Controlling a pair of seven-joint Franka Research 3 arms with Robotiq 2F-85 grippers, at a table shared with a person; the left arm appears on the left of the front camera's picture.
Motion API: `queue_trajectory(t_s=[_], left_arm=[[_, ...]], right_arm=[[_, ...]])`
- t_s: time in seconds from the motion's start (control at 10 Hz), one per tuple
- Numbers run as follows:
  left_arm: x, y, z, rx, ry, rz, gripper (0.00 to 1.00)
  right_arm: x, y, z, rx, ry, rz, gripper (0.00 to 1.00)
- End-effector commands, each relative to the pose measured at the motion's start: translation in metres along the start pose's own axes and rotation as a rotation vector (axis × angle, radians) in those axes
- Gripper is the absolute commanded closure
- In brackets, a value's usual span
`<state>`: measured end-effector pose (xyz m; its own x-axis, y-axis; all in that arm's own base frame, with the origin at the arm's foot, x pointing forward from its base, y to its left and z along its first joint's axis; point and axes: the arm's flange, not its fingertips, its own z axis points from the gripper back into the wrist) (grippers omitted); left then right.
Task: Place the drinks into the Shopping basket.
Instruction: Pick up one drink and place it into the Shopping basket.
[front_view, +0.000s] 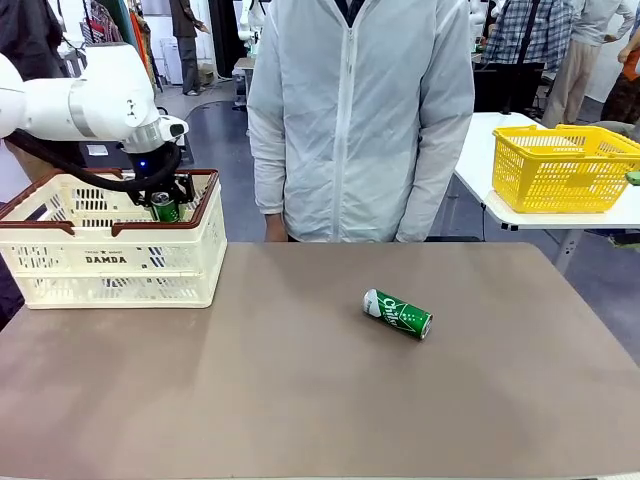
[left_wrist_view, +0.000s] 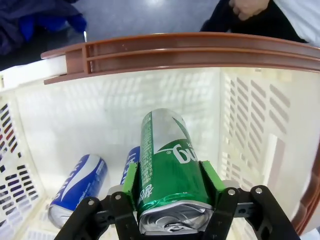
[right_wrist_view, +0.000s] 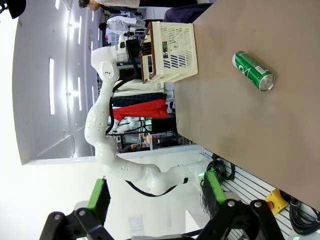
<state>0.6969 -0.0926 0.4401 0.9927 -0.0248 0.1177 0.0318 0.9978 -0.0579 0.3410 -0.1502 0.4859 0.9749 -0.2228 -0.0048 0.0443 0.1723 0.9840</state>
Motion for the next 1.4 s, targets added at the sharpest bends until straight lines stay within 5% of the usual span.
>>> queue_trajectory(t_s=[0.0, 0.1, 0.3, 0.9, 1.3], left_arm=[[0.011, 0.001, -0.001, -0.005, 0.034, -0.018, 1.00], [0.013, 0.000, -0.006, -0.011, 0.054, -0.018, 1.00], [0.014, 0.001, -0.007, -0.021, 0.060, -0.015, 0.00], [0.002, 0.022, 0.038, -0.097, -0.024, 0.005, 0.00], [-0.099, 0.081, 0.156, -0.513, -0.069, -0.014, 0.00]], right_arm=[[-0.001, 0.004, 0.002, -0.005, 0.008, -0.015, 0.00], [-0.001, 0.004, 0.002, -0.005, 0.008, -0.015, 0.00], [-0.001, 0.004, 0.002, -0.005, 0.008, -0.015, 0.00], [-0.001, 0.004, 0.002, -0.005, 0.008, -0.015, 0.00], [-0.001, 0.004, 0.002, -0.005, 0.008, -0.015, 0.00]])
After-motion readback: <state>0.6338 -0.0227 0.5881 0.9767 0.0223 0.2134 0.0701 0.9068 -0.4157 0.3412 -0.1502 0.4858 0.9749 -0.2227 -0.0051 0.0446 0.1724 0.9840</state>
